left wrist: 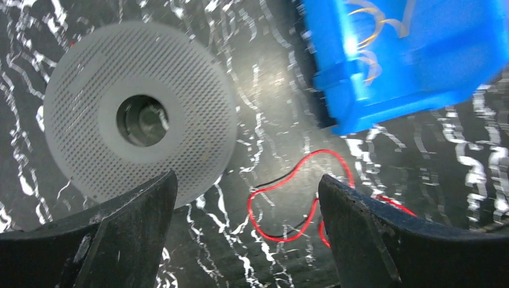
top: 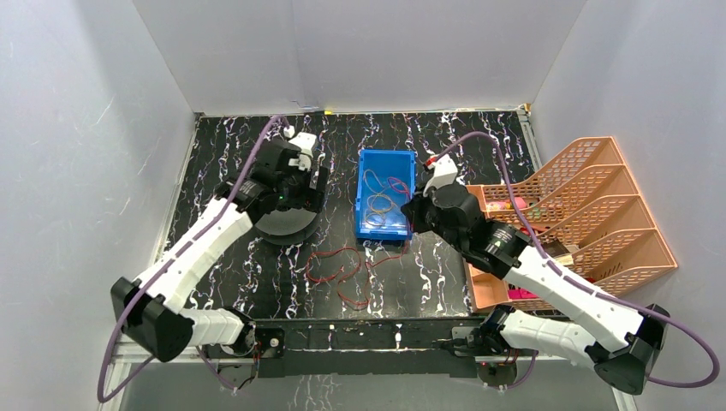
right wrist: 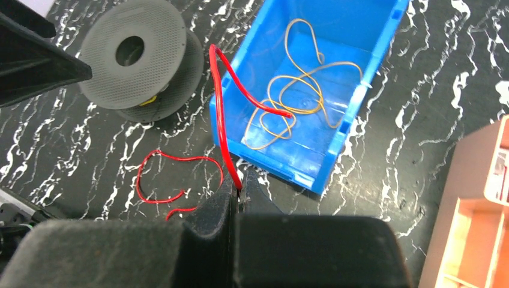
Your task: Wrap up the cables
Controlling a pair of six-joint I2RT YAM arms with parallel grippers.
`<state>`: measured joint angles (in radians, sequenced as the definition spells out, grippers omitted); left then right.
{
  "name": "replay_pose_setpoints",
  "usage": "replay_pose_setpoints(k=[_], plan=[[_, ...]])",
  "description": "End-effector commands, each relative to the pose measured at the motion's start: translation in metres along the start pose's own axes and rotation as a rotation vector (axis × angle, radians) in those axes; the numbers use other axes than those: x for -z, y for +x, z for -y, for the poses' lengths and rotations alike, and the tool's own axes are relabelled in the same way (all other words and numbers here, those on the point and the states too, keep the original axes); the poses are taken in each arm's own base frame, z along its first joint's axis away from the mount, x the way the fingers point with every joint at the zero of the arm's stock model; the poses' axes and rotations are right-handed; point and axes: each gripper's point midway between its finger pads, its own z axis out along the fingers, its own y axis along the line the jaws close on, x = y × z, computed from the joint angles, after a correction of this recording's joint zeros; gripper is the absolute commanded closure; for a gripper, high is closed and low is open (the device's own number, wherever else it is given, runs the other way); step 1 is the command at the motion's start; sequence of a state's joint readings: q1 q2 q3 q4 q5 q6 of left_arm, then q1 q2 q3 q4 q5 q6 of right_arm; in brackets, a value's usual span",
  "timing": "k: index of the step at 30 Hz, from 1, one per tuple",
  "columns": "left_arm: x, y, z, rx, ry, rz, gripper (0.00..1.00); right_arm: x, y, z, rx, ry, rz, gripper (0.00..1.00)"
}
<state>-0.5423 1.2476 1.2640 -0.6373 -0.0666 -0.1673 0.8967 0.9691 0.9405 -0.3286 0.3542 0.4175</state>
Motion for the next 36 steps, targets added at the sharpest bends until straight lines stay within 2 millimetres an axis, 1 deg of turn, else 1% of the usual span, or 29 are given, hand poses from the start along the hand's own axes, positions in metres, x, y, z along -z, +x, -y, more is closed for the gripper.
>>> replay_pose_setpoints(k=[1,2,6,11,13,17,19,21,26,33,34,36], plan=[[-0.02,0.02,-0.034,-0.025,-0.215,-0.07,0.15,0.006,0.001,0.017,-0.047,0.07,0.031,1.0],[-0.027,0.025,-0.038,-0.031,-0.246,-0.091,0.15,0.007,0.004,0.017,-0.051,0.063,0.028,1.0],[-0.049,0.038,-0.039,-0.1,-0.347,-0.16,0.16,0.006,0.014,0.015,-0.062,0.04,0.006,1.0],[-0.071,0.054,-0.04,-0.228,-0.493,-0.242,0.17,0.007,0.019,0.017,-0.06,0.035,-0.002,1.0],[-0.08,0.058,-0.042,-0.275,-0.55,-0.267,0.18,0.009,0.018,0.018,-0.062,0.033,0.003,1.0],[-0.092,0.06,-0.048,-0.339,-0.653,-0.295,0.21,0.01,0.021,0.017,-0.063,0.02,-0.003,1.0],[-0.093,0.056,-0.05,-0.363,-0.699,-0.29,0.23,0.012,0.022,0.017,-0.063,0.014,-0.003,1.0],[-0.098,0.056,-0.053,-0.396,-0.738,-0.299,0.25,0.014,0.022,0.017,-0.063,0.011,0.003,1.0],[-0.105,0.062,-0.064,-0.47,-0.827,-0.329,0.36,0.015,0.022,0.016,-0.066,-0.002,0.008,1.0],[-0.114,0.07,-0.066,-0.487,-0.846,-0.345,0.44,0.015,0.023,0.013,-0.071,-0.024,0.012,1.0],[-0.114,0.071,-0.067,-0.491,-0.849,-0.347,0.46,0.015,0.023,0.012,-0.072,-0.026,0.011,1.0],[-0.115,0.073,-0.068,-0.494,-0.851,-0.348,0.57,0.015,0.023,0.011,-0.076,-0.032,0.01,1.0]])
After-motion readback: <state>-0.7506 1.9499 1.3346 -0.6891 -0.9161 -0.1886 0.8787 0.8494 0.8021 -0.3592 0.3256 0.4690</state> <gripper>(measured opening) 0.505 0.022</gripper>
